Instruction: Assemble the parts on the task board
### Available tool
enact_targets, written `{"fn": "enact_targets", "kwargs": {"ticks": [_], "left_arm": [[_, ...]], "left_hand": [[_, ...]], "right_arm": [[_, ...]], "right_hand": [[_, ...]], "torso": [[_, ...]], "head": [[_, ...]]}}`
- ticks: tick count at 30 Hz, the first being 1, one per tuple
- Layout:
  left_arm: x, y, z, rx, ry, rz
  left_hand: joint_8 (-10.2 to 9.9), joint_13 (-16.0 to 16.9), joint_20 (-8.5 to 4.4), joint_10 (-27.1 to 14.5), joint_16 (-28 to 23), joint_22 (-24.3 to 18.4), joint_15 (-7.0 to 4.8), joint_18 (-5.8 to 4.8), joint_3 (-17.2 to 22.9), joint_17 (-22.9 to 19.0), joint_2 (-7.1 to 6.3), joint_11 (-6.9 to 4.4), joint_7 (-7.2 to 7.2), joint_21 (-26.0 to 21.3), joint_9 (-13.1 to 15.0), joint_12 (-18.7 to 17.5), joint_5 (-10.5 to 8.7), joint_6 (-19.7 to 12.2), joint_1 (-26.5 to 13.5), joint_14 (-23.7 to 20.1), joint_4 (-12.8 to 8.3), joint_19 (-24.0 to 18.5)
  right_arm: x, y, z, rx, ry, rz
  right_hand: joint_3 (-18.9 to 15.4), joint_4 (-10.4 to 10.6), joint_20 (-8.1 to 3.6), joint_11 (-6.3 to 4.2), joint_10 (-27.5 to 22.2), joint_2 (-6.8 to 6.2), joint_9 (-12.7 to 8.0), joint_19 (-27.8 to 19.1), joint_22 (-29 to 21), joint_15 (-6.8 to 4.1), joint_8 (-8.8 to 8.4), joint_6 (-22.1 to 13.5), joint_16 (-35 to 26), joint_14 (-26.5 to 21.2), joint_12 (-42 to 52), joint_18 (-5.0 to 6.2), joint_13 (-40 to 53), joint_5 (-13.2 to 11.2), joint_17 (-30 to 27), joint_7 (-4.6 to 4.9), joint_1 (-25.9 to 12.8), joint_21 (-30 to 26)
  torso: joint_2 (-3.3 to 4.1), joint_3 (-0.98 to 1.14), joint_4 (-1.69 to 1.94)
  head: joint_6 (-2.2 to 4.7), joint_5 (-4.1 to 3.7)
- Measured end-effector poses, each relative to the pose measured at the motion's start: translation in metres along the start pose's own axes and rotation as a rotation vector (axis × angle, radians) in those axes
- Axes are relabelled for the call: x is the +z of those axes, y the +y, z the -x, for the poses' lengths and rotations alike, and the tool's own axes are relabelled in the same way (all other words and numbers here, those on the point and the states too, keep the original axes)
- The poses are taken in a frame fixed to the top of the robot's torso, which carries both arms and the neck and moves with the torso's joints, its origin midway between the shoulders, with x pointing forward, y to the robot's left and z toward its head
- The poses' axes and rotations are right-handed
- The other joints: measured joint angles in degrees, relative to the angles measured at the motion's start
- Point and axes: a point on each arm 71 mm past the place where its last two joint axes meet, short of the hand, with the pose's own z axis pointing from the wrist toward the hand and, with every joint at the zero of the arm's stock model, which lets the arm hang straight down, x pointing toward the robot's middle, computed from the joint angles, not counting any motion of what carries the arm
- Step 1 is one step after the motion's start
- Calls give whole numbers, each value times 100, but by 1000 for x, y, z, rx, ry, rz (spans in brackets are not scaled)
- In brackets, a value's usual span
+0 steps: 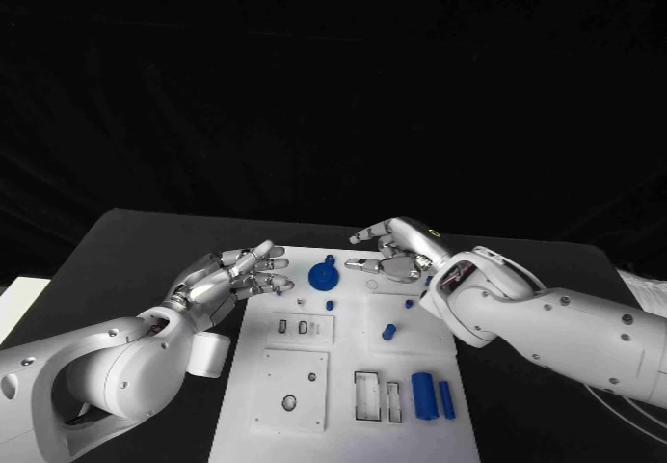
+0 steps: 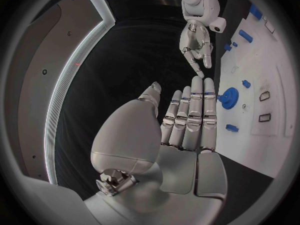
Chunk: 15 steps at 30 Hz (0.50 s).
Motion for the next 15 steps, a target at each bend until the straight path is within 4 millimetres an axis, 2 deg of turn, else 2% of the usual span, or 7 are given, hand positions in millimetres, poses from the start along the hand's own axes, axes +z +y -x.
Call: {"fn": "enact_targets", "kwargs": {"ticks": [3, 7, 9, 15], "left_arm": [[0, 0, 1, 1, -3, 0], [2, 1, 1, 2, -4, 0], [3, 1, 1, 2, -4, 0], [5, 2, 3, 3, -8, 0]], "left_hand": [[0, 0, 0, 0, 0, 0, 0, 1, 0, 0, 0, 0, 0, 0, 0, 0, 0, 0, 0, 0, 0, 0], [0, 0, 0, 0, 0, 0, 0, 0, 0, 0, 0, 0, 0, 0, 0, 0, 0, 0, 0, 0, 0, 0], [0, 0, 0, 0, -22, 0, 0, 1, 0, -1, 0, 0, 0, 0, 0, 0, 0, 0, 0, 0, 0, 0], [0, 0, 0, 0, -22, 1, 0, 0, 0, -1, 0, 0, 0, 0, 0, 0, 0, 0, 0, 0, 0, 0]], "right_arm": [[-14, -17, 15, 24, -6, -34], [-33, -42, 34, 45, 5, -85], [-43, -54, 41, 56, 14, -105], [-65, -84, 54, 65, 28, -169]], "right_hand": [[52, -227, 0, 0, 0, 3, 24, 0, 0, 0, 39, 131, 0, 0, -43, 0, 2, 0, 0, -27, 275, 0], [114, -493, 0, -28, -89, -75, 32, 0, 0, 0, 56, 197, 0, 0, -204, 0, 32, 50, 0, -50, 542, 0], [137, -611, 0, -11, -113, -112, 25, 0, -1, 1, 52, 197, 0, 0, -264, 0, 33, 175, 0, -50, 654, 0], [178, -744, 0, 9, -133, -145, -3, 0, -1, 1, -2, 112, 0, 0, -297, 0, 33, 300, -1, -12, 762, 0]], "torso": [[-19, 12, -36], [-49, 39, -87], [-62, 57, -104], [-84, 113, -169]], "head": [[9, -1], [13, -4], [13, -16], [13, -41]]}}
